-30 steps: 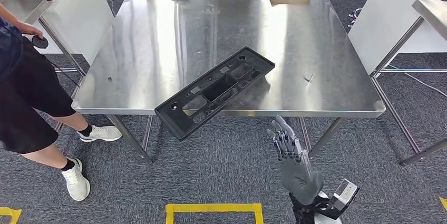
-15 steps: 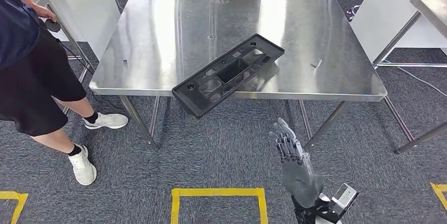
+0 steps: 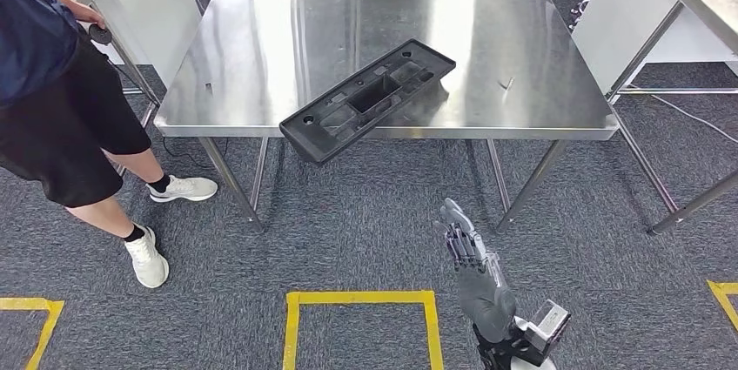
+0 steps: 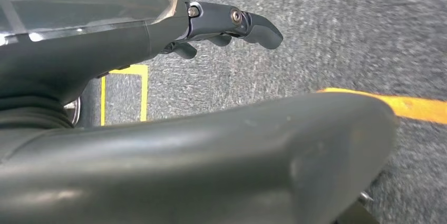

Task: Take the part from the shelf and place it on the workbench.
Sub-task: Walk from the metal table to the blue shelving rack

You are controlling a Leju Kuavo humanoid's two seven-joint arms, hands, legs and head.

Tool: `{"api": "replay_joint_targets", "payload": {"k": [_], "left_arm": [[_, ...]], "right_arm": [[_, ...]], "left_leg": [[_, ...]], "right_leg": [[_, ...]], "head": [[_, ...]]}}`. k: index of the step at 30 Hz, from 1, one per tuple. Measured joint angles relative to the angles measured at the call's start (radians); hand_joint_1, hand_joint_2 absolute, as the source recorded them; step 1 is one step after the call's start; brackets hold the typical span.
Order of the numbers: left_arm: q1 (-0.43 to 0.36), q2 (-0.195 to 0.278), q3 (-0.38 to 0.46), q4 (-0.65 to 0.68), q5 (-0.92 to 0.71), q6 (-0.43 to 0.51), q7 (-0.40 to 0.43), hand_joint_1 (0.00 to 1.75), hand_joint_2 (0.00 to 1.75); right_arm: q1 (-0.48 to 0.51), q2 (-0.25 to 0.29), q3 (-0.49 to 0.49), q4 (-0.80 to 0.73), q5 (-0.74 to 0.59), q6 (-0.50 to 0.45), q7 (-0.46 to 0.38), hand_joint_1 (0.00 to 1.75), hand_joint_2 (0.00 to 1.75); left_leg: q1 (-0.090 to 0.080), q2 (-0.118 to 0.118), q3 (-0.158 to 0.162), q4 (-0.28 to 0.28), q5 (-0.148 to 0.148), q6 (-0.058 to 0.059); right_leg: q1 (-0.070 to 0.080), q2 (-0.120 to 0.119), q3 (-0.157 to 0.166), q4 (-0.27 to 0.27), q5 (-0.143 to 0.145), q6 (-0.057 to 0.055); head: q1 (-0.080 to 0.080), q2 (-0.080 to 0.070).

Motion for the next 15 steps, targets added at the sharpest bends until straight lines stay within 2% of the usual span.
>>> {"api": "replay_joint_targets", "payload": {"k": [2, 3, 4, 6, 7, 10, 11, 12, 13, 14, 15], "left_arm": [[-0.001, 0.001, 0.003, 0.000, 0.001, 0.001, 0.000, 0.00, 0.00], [-0.001, 0.001, 0.004, 0.000, 0.002, 0.001, -0.001, 0.00, 0.00], [0.000, 0.002, 0.006, 0.000, 0.002, 0.003, -0.001, 0.00, 0.00], [0.000, 0.004, 0.008, 0.000, 0.004, 0.007, -0.001, 0.00, 0.00], [0.000, 0.004, 0.009, 0.000, 0.004, 0.009, -0.001, 0.00, 0.00], [0.000, 0.004, 0.010, 0.000, 0.004, 0.009, -0.001, 0.00, 0.00], [0.000, 0.004, 0.010, 0.000, 0.004, 0.010, -0.001, 0.00, 0.00], [0.000, 0.005, 0.011, 0.000, 0.005, 0.011, 0.000, 0.00, 0.00], [0.000, 0.005, 0.013, 0.000, 0.007, 0.013, 0.003, 0.00, 0.00], [0.000, 0.004, 0.019, 0.001, 0.012, 0.019, 0.008, 0.00, 0.00], [0.000, 0.002, 0.024, 0.002, 0.017, 0.026, 0.013, 0.00, 0.00]], "right_arm": [[-0.010, 0.002, 0.005, 0.019, 0.010, -0.008, 0.009, 0.00, 0.00], [-0.016, 0.003, 0.007, 0.030, 0.018, -0.016, 0.014, 0.00, 0.00], [-0.024, 0.003, 0.010, 0.048, 0.028, -0.029, 0.020, 0.00, 0.00], [-0.036, 0.004, 0.014, 0.081, 0.044, -0.052, 0.025, 0.00, 0.00], [-0.040, 0.004, 0.016, 0.093, 0.049, -0.058, 0.026, 0.00, 0.00], [-0.041, 0.004, 0.017, 0.098, 0.050, -0.060, 0.026, 0.00, 0.00], [-0.043, 0.004, 0.018, 0.107, 0.052, -0.063, 0.026, 0.00, 0.00], [-0.046, 0.004, 0.019, 0.120, 0.053, -0.066, 0.027, 0.00, 0.00], [-0.061, 0.005, 0.022, 0.168, 0.057, -0.070, 0.042, 0.00, 0.00], [-0.104, 0.007, 0.034, 0.306, 0.091, -0.106, 0.069, 0.00, 0.00], [-0.151, 0.009, 0.047, 0.456, 0.129, -0.148, 0.102, 0.00, 0.00]], "left_leg": [[0.002, -0.003, 0.081, -0.116, 0.007, -0.006], [0.001, -0.005, 0.099, -0.148, -0.001, -0.006], [-0.004, -0.007, 0.101, -0.160, -0.007, -0.002], [-0.008, -0.008, 0.093, -0.161, -0.004, 0.010], [-0.009, -0.008, 0.091, -0.160, -0.002, 0.015], [-0.009, -0.007, 0.091, -0.162, 0.000, 0.018], [-0.008, -0.006, 0.089, -0.165, 0.004, 0.025], [-0.007, -0.005, 0.085, -0.168, 0.010, 0.034], [-0.007, -0.002, 0.072, -0.171, 0.024, 0.047], [-0.008, 0.003, 0.045, -0.174, 0.048, 0.058], [-0.010, 0.004, 0.015, -0.174, 0.074, 0.063]], "right_leg": [[0.000, 0.000, -0.026, 0.022, 0.005, 0.009], [0.002, 0.000, -0.035, 0.030, 0.009, 0.015], [0.004, 0.000, -0.041, 0.033, 0.015, 0.024], [0.003, 0.000, -0.046, 0.032, 0.026, 0.039], [0.002, 0.000, -0.046, 0.030, 0.029, 0.043], [0.003, 0.001, -0.046, 0.030, 0.030, 0.046], [0.002, 0.001, -0.049, 0.032, 0.027, 0.046], [0.001, 0.001, -0.056, 0.040, 0.017, 0.046], [0.000, 0.003, -0.078, 0.100, -0.026, 0.039], [-0.001, 0.006, -0.078, 0.151, -0.054, 0.042], [0.000, 0.008, -0.054, 0.172, -0.075, 0.044]], "head": [[-0.002, 0.000], [-0.003, 0.000], [-0.004, 0.000], [-0.003, 0.000], [-0.004, 0.000], [-0.003, 0.000], [-0.003, 0.000], [-0.004, 0.000], [-0.002, 0.000], [0.000, 0.000], [0.001, 0.000]]}}
